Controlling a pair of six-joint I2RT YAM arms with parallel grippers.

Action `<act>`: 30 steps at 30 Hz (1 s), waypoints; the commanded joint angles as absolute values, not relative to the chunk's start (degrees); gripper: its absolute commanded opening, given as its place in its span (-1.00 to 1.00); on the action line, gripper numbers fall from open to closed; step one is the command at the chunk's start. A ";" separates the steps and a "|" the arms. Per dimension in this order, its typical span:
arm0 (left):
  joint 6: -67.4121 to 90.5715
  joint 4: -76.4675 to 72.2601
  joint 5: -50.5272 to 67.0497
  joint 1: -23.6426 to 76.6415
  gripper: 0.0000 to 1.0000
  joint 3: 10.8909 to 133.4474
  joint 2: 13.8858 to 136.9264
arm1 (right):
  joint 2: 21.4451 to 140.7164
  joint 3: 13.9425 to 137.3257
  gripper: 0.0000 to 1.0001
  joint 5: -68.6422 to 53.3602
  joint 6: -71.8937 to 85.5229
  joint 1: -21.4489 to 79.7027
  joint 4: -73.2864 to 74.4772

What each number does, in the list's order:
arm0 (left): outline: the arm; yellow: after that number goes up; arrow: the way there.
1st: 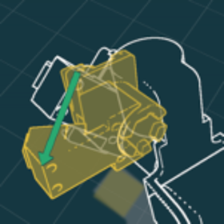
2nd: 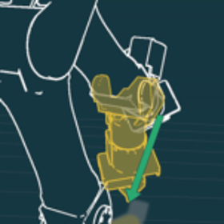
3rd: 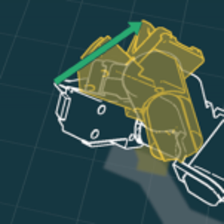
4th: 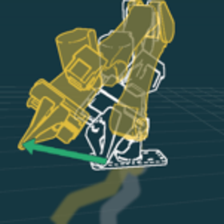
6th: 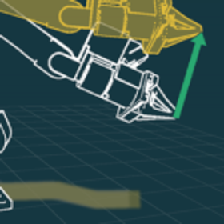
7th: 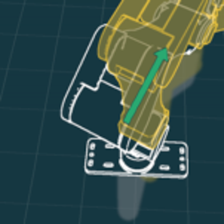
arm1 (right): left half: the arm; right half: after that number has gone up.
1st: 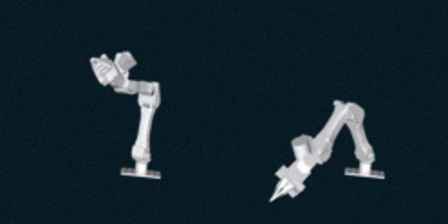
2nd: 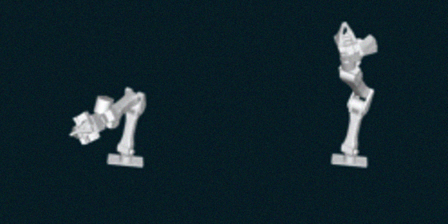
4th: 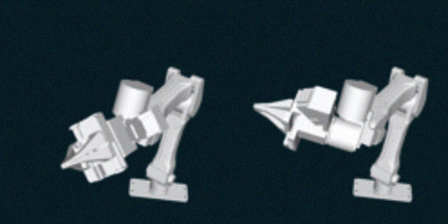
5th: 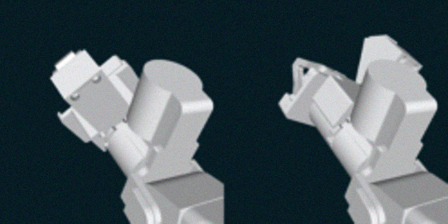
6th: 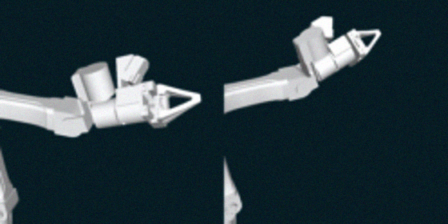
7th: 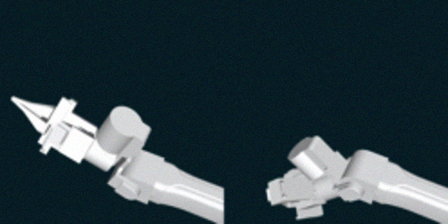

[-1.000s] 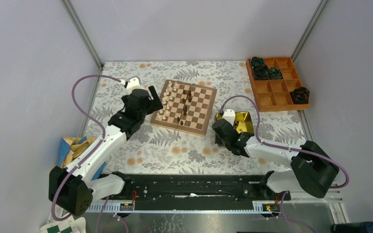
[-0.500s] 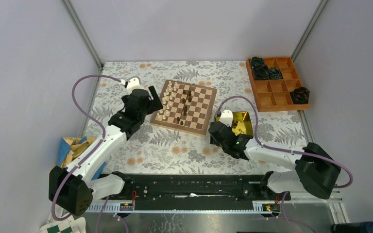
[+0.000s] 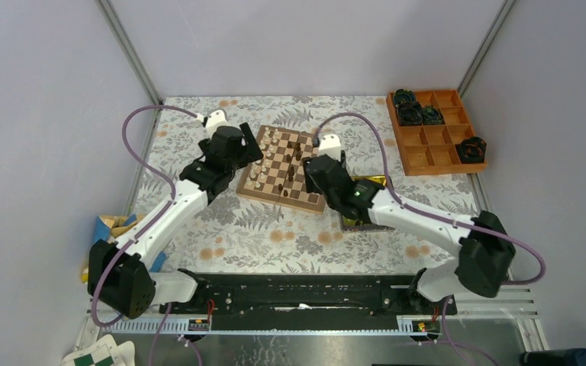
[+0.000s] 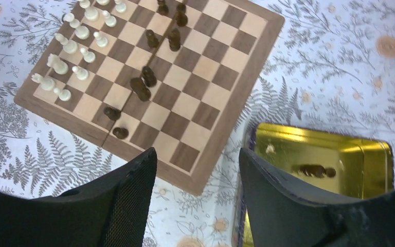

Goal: Set up the chess pieces on the board
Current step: Pick up the chess piece from the chessboard.

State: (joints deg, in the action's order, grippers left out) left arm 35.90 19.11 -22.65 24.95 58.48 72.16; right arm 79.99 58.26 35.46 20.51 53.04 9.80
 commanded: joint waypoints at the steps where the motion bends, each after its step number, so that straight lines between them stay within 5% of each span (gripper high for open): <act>1: 37.49 15.33 -23.72 24.70 0.97 62.06 75.34 | 88.41 67.21 0.34 31.98 13.72 49.44 8.22; 9: 39.83 9.73 -23.64 23.39 0.96 62.80 80.17 | 103.69 79.39 0.36 19.90 11.91 41.22 6.44; 13: 40.08 7.76 -23.55 23.16 0.95 62.58 81.24 | 108.41 82.55 0.52 16.42 11.43 39.75 4.84; 30: 39.77 4.31 -22.85 22.70 0.95 62.40 84.73 | 118.21 91.85 0.45 11.06 10.28 37.84 5.10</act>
